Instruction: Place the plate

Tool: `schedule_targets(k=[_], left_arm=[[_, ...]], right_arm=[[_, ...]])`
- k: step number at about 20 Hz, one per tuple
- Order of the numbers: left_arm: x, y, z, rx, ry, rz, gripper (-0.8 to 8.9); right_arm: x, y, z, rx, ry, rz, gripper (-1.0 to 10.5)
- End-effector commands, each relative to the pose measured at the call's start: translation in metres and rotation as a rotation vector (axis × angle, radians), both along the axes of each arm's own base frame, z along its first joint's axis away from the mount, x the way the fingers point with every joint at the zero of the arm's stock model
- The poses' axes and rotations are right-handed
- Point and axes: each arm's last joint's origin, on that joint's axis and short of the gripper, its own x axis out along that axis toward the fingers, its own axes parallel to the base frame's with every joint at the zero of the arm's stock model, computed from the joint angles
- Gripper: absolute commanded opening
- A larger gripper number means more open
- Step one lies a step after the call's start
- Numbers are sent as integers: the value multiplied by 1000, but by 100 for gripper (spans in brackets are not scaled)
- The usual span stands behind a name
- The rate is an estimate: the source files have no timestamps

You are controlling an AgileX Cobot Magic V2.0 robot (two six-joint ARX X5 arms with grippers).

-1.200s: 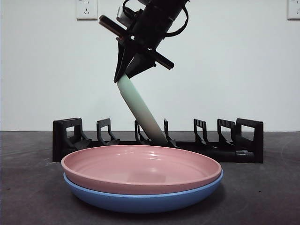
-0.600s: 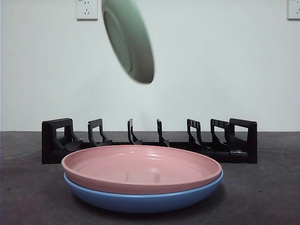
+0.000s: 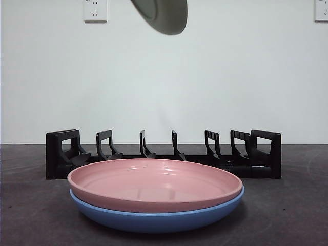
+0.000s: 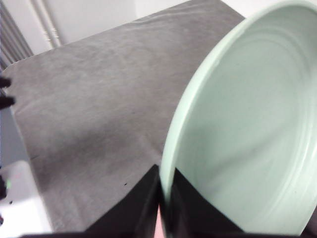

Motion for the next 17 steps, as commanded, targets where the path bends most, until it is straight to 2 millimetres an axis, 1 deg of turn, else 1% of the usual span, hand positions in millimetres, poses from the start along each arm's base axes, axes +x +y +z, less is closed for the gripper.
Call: schedule_targets(k=[1, 3, 5, 9, 13, 17], left_arm=[[-1, 0, 4, -9, -13, 2, 280], [-1, 1, 4, -7, -9, 2, 280], [-1, 1, 4, -6, -8, 2, 280], [-1, 1, 4, -6, -8, 2, 280], [-1, 1, 4, -6, -8, 2, 280], [-1, 1, 4, -6, -7, 2, 280]], right_arm=[[-19, -8, -18, 19, -39, 47, 12], [-33, -18, -38, -6, -68, 71, 12], [-48, -27, -61, -82, -105, 76, 11], [-68, -38, -102, -331, -168, 88, 12], [-83, -38, -130, -513, -220, 162, 12], [-92, -35, -143, -610, -254, 270, 12]])
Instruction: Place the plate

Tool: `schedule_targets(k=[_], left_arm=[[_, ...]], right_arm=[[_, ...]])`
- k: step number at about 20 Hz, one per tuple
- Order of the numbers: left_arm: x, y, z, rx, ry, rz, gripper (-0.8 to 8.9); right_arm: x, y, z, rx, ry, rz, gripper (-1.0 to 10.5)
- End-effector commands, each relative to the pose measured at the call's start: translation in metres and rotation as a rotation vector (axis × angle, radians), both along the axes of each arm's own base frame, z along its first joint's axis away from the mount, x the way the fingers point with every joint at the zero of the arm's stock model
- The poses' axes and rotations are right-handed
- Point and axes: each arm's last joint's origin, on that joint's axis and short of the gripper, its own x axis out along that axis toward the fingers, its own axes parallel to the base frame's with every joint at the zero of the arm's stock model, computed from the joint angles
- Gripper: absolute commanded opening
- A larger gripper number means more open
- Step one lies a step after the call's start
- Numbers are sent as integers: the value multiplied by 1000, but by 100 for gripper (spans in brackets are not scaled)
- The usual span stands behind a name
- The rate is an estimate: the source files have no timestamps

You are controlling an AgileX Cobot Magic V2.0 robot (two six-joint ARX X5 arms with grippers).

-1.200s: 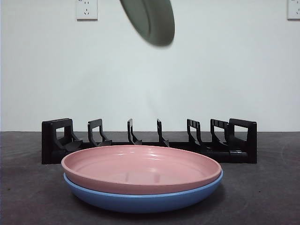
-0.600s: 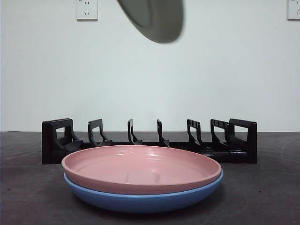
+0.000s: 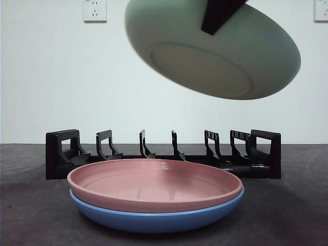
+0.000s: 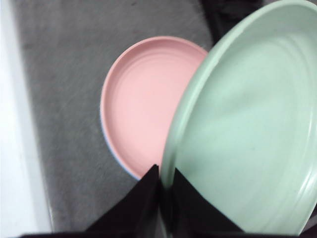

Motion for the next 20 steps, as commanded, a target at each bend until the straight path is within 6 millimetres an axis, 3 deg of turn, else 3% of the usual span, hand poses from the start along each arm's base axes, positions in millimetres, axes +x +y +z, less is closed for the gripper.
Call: schedule_targets(k=[1, 10, 20], left_arm=[[-1, 0, 4, -8, -15, 1, 280], [-1, 0, 4, -6, -13, 1, 280], [-1, 1, 4, -5, -11, 1, 280]], right_arm=[[-4, 7, -4, -63, -33, 87, 12], [1, 43, -49, -264, 80, 208, 13], [8, 69, -79, -290, 136, 268, 13]])
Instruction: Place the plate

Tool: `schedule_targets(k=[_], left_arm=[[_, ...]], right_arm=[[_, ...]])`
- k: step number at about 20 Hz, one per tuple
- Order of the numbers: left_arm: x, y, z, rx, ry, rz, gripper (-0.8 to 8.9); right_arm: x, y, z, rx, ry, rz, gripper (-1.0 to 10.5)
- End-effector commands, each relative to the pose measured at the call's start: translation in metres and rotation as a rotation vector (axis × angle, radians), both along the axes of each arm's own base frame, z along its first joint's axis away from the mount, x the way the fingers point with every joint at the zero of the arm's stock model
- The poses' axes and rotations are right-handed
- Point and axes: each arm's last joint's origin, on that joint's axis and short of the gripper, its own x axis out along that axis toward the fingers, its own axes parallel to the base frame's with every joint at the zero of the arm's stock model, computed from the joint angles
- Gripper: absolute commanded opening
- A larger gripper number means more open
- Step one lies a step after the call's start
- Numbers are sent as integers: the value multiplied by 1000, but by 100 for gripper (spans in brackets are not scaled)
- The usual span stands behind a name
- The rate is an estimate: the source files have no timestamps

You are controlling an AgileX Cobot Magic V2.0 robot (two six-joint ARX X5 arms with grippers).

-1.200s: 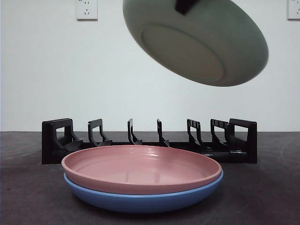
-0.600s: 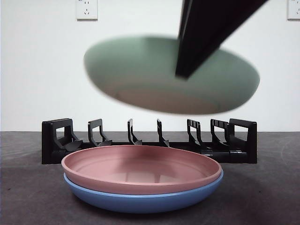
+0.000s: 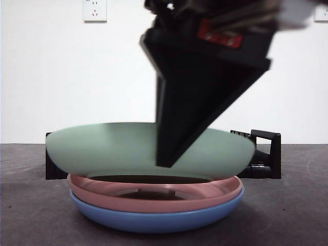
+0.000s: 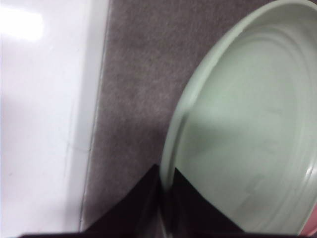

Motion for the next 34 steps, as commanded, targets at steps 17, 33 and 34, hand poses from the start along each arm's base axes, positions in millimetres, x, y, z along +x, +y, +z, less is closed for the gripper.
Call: schedule_targets(k=[17, 33, 34], left_arm=[[-2, 1, 1, 11, 20, 1, 280], [97, -52, 10, 115, 58, -91, 280], [102, -54, 10, 113, 52, -92, 280]], right_arm=[[2, 14, 27, 157, 52, -79, 216], [140, -179, 112, 740, -77, -981, 216], [145, -193, 114, 817, -28, -1032, 216]])
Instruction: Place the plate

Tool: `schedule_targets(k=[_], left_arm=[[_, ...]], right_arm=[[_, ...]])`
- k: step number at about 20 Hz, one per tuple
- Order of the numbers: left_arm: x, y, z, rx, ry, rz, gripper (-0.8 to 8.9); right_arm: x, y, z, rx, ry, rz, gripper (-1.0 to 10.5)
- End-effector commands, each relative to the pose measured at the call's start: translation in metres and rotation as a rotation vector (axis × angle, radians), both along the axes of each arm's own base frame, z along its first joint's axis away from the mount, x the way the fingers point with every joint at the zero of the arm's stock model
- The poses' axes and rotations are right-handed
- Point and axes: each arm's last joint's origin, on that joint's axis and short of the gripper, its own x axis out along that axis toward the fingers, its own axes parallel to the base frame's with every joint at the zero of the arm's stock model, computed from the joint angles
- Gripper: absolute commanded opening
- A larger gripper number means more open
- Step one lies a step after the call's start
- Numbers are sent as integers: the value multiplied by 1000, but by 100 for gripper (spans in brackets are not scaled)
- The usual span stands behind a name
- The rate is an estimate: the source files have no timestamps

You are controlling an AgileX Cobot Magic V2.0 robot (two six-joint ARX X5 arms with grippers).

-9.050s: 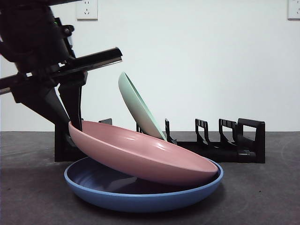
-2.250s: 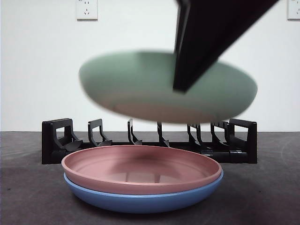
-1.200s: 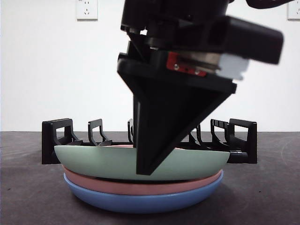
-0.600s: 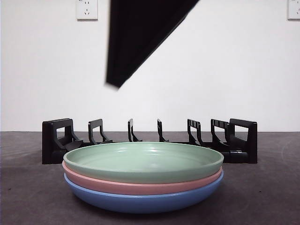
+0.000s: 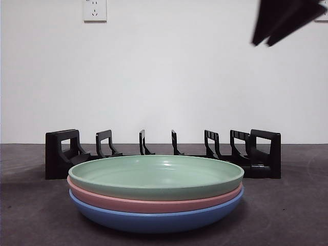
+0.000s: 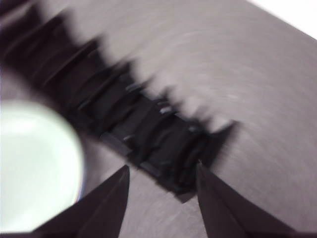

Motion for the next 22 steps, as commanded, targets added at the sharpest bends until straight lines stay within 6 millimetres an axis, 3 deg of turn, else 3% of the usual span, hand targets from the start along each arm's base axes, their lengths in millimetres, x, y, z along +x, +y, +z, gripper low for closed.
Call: schedule_targets(k=[1, 5, 6, 7, 8, 17, 20, 22], left_arm=[[9, -6, 5, 0, -27, -18, 280], [12, -7, 4, -23, -15, -2, 278], [12, -7, 4, -26, -22, -2, 171], [12, -7, 5, -27, -26, -3, -6], [12, -7, 7, -35, -45, -4, 7], [12, -7, 9, -46, -67, -4, 7], [11, -3, 7, 119, -115, -59, 7], [8, 7, -8, 150, -206, -81, 7]], right_arm=[[11, -25, 9, 230, 50, -86, 216], [11, -37, 6, 320, 127, -83, 216], [10, -37, 5, 317, 142, -85, 161], [10, -37, 6, 312, 134, -81, -23], [11, -37, 6, 311, 121, -76, 20], [9, -37, 6, 311, 131, -82, 20], [9, -37, 6, 311, 131, -82, 20], [9, -37, 6, 311, 131, -82, 20]])
